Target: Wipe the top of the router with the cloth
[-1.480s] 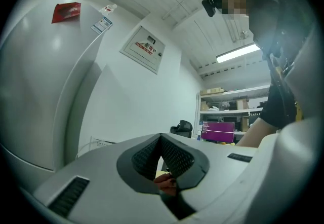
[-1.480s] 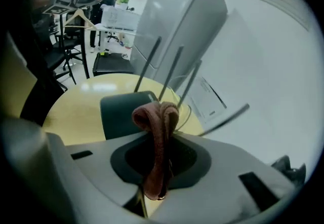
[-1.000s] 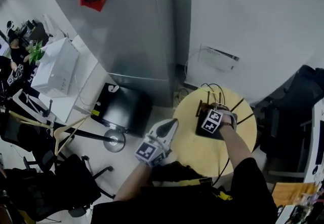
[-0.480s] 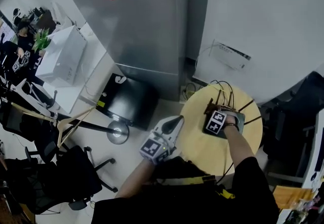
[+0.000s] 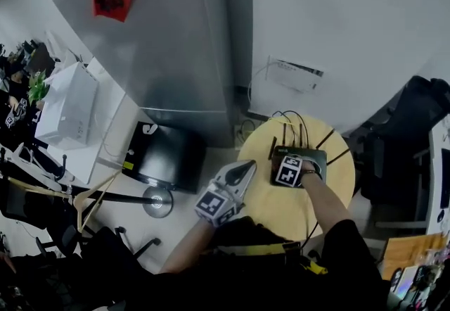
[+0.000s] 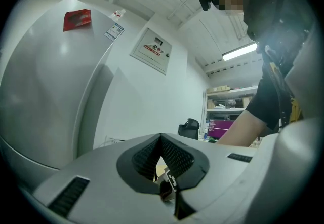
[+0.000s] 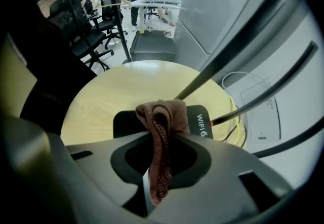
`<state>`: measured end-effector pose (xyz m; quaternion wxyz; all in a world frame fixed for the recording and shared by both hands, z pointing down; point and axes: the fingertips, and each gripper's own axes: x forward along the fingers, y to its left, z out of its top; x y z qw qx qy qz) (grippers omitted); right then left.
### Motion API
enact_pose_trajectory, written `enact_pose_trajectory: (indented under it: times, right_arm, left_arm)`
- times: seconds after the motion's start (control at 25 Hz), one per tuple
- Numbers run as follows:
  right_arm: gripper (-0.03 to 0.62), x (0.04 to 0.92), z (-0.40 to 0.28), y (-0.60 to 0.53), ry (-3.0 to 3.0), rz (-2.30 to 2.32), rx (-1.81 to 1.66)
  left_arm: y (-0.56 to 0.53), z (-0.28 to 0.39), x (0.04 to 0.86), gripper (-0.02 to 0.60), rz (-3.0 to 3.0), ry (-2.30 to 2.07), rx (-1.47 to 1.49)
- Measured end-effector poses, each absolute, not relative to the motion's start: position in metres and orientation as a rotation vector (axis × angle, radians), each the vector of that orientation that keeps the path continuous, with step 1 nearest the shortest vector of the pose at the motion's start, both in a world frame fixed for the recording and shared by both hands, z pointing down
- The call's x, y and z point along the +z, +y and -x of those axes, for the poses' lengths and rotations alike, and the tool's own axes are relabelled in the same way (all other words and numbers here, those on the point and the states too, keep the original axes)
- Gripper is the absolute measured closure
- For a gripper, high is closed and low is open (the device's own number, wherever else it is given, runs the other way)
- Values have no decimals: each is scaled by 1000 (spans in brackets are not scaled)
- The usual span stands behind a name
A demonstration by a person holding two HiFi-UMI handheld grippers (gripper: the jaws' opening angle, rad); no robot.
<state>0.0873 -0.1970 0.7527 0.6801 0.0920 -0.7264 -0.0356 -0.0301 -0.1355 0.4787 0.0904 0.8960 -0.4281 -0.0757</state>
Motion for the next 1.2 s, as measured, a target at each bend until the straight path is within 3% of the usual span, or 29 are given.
enact_pose_trajectory:
  times: [0.92,1.2]
  right_arm:
    - [533,761,-96,-114,-1700,-93,82]
    - [536,726,-105,-142,-1791,-187,-55]
  left_arm:
    - [-141,-12,485,588,-2774,-957,-185]
    - [-143,-16,483,588,-2780,-964,-181]
